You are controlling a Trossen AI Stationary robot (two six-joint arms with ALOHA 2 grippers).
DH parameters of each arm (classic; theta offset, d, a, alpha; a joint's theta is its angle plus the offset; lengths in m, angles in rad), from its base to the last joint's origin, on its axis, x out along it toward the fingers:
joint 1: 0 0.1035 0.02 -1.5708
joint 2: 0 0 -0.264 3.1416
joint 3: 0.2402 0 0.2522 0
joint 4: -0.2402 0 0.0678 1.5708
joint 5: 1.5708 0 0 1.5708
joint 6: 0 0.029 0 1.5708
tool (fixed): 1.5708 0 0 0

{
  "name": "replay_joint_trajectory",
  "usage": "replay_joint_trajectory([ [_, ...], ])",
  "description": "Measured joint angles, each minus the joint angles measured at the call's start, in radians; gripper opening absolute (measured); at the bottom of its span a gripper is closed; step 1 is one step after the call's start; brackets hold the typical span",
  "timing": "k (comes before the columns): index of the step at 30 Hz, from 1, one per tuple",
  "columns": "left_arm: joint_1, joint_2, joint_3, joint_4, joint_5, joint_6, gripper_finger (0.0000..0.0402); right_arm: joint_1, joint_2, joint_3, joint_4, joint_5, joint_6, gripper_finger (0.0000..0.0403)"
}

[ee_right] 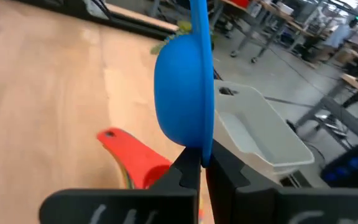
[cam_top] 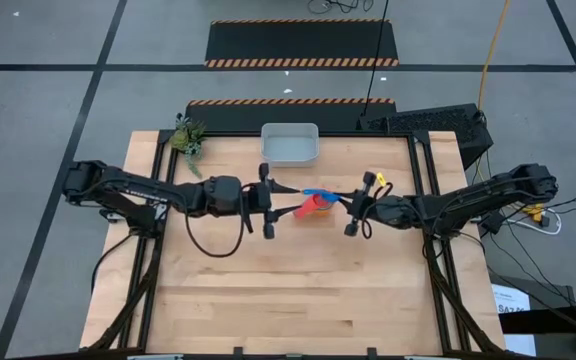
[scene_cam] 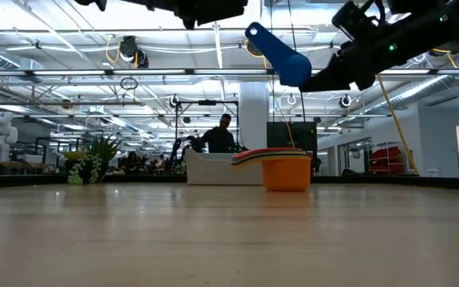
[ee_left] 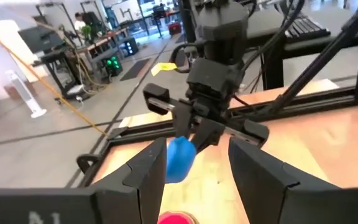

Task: Nest measuring cups in basket
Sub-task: Stack the blue measuring cup into the red measuring cup

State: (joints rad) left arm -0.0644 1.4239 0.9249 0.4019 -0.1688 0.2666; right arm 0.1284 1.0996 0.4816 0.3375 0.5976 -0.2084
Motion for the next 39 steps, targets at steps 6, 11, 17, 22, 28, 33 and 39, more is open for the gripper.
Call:
replay_joint_trajectory([
  [6,-0.037,0.014,0.0,-0.018,-0.072,0.131,0.0182,-0.011,0.0,0.0,-0.043,0.009,-0.006,0.0],
  [11,-0.059,0.052,0.0,-0.009,-0.177,0.184,0.0213,-0.012,0.0,0.0,-0.052,0.008,-0.013,0.0],
  [17,-0.052,0.084,0.0,0.045,-0.226,0.163,0.0242,-0.012,0.0,0.0,-0.056,0.005,-0.014,0.0],
  [22,-0.045,0.098,0.002,0.064,-0.227,0.142,0.0225,-0.012,0.0,0.0,-0.059,0.004,-0.017,0.0],
  [28,-0.045,0.097,0.06,-0.074,-0.227,0.079,0.0184,-0.012,0.0,0.0,-0.059,0.003,-0.017,0.0],
  [33,-0.04,0.129,0.121,-0.176,-0.228,0.054,0.0163,-0.012,0.0,0.0,-0.057,0.0,-0.016,0.0],
  [39,-0.041,0.222,0.256,-0.308,-0.228,0.033,0.0171,-0.012,0.001,0.0,-0.051,-0.052,-0.016,0.0],
])
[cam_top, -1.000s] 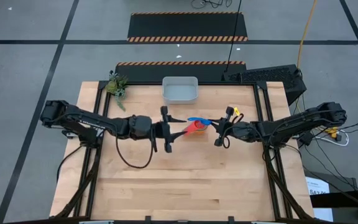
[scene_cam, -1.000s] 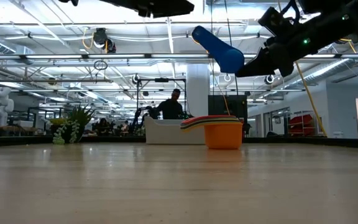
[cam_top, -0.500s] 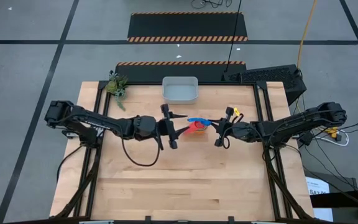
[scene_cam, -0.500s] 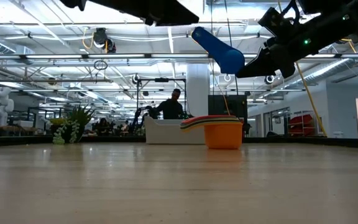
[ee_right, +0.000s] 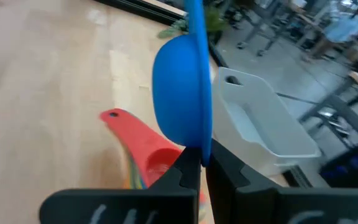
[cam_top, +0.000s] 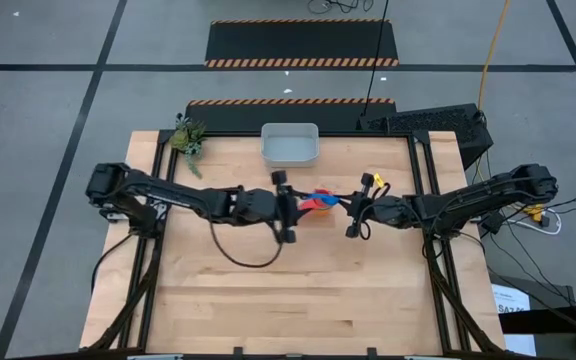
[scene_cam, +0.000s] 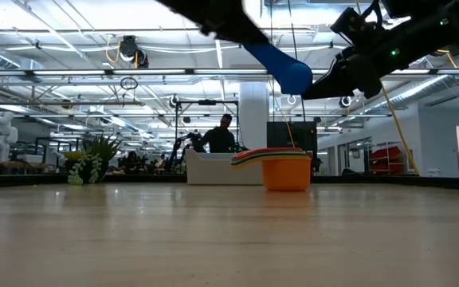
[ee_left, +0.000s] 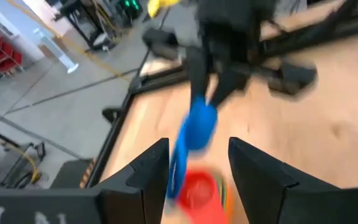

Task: Nest measuring cups in basket
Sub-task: Stack the blue measuring cup into the red measuring cup

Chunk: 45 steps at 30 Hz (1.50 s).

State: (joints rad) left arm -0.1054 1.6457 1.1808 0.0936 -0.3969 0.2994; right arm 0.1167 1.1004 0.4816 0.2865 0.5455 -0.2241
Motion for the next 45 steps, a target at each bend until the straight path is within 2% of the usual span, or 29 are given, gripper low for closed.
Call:
replay_joint_trajectory([
  [2,0.002,0.02,0.033,-0.08,-0.024,-0.011,0.0175,0.0,-0.001,0.0,0.007,-0.001,-0.005,0.0],
  [7,0.011,0.053,0.099,-0.15,-0.042,-0.006,0.0174,0.0,-0.001,0.001,0.003,-0.001,-0.004,0.0],
  [24,0.009,0.026,0.104,-0.211,-0.107,0.033,0.0118,0.0,-0.001,0.001,-0.03,-0.001,0.027,0.0002],
  [29,0.003,0.026,0.104,-0.227,-0.17,0.029,0.0111,-0.001,-0.001,0.001,-0.027,-0.001,0.034,0.0003],
  [41,-0.01,0.026,0.104,-0.202,-0.18,0.04,0.011,-0.005,-0.001,0.001,-0.029,-0.001,0.051,0.0004],
  [45,-0.013,0.026,0.104,-0.203,-0.18,0.043,0.0096,-0.005,0.0,0.001,-0.03,-0.001,0.052,0.0004],
])
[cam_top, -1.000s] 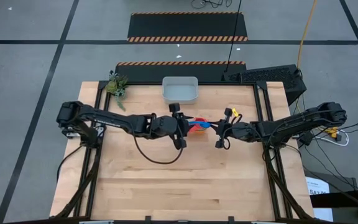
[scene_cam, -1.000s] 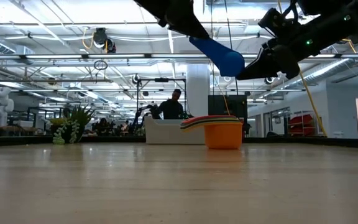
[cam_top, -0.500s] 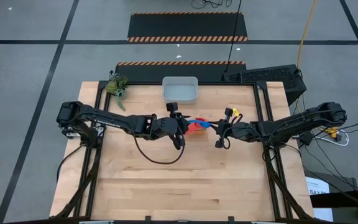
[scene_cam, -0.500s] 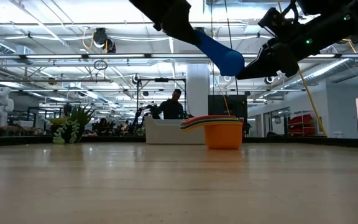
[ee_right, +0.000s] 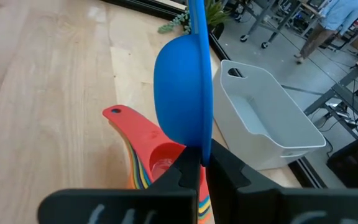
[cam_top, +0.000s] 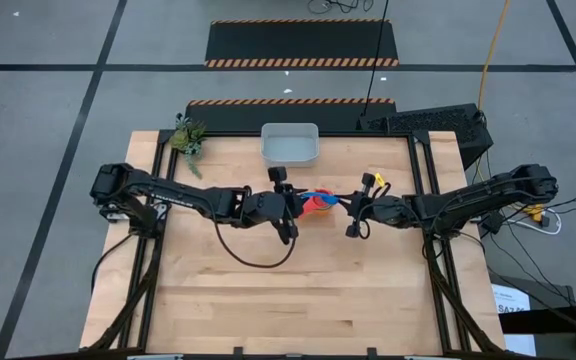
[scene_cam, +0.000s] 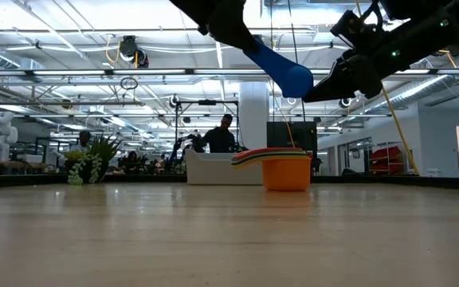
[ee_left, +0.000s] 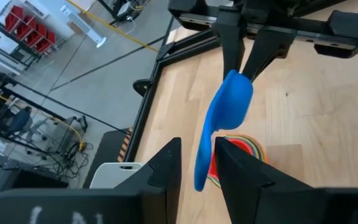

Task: Nest measuring cups in basket
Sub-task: Stack the blue measuring cup into the red measuring cup

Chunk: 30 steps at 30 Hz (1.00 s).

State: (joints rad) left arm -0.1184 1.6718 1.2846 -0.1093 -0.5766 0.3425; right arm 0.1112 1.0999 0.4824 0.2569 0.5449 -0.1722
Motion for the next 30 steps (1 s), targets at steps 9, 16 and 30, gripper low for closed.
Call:
replay_joint_trajectory([
  [9,-0.008,0.0,0.0,-0.02,0.0,0.027,0.0009,0.0,0.0,0.0,-0.001,-0.001,0.0,0.0004],
  [16,-0.007,0.0,0.0,-0.021,0.0,0.038,0.0007,0.0,0.0,0.0,0.0,0.001,0.003,0.0008],
  [30,-0.018,0.0,-0.001,-0.161,-0.06,0.029,0.0008,-0.001,0.0,-0.001,-0.148,0.148,0.035,0.0113],
])
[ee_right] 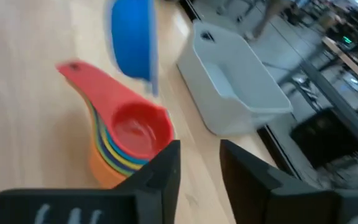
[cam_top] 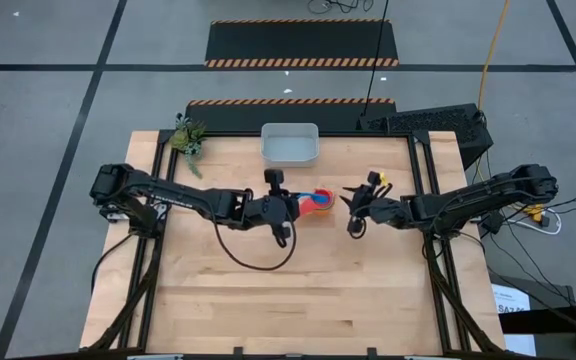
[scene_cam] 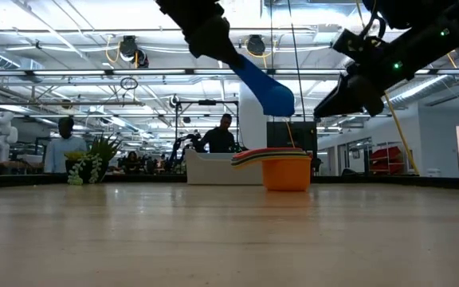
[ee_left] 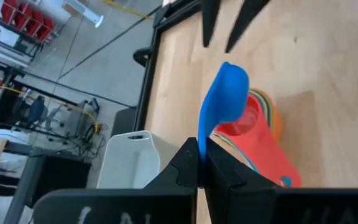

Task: Nest measuring cups in basket
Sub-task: Stack the blue measuring cup into the red measuring cup

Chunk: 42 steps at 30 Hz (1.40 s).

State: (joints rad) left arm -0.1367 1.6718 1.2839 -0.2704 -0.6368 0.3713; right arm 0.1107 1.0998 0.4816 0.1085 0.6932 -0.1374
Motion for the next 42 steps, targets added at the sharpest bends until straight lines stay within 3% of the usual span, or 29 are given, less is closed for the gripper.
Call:
replay_joint_trajectory([
  [7,-0.032,0.0,-0.022,-0.023,-0.052,0.0,0.0006,0.0,0.0,0.0,-0.074,0.042,0.025,0.0133],
  [15,-0.035,-0.082,-0.143,-0.045,-0.1,-0.084,0.0008,0.0,-0.001,0.0,-0.077,0.042,0.028,0.0131],
  [23,-0.033,-0.227,-0.312,0.14,-0.103,-0.073,0.0008,0.0,-0.02,0.0,-0.08,0.041,0.032,0.013],
  [30,-0.015,-0.271,-0.466,0.424,-0.098,0.031,0.0008,0.001,-0.052,-0.001,-0.089,0.04,0.048,0.013],
  [42,0.006,-0.262,-0.497,0.568,-0.097,0.099,0.0005,0.003,-0.093,0.0,-0.125,0.038,0.06,0.013],
])
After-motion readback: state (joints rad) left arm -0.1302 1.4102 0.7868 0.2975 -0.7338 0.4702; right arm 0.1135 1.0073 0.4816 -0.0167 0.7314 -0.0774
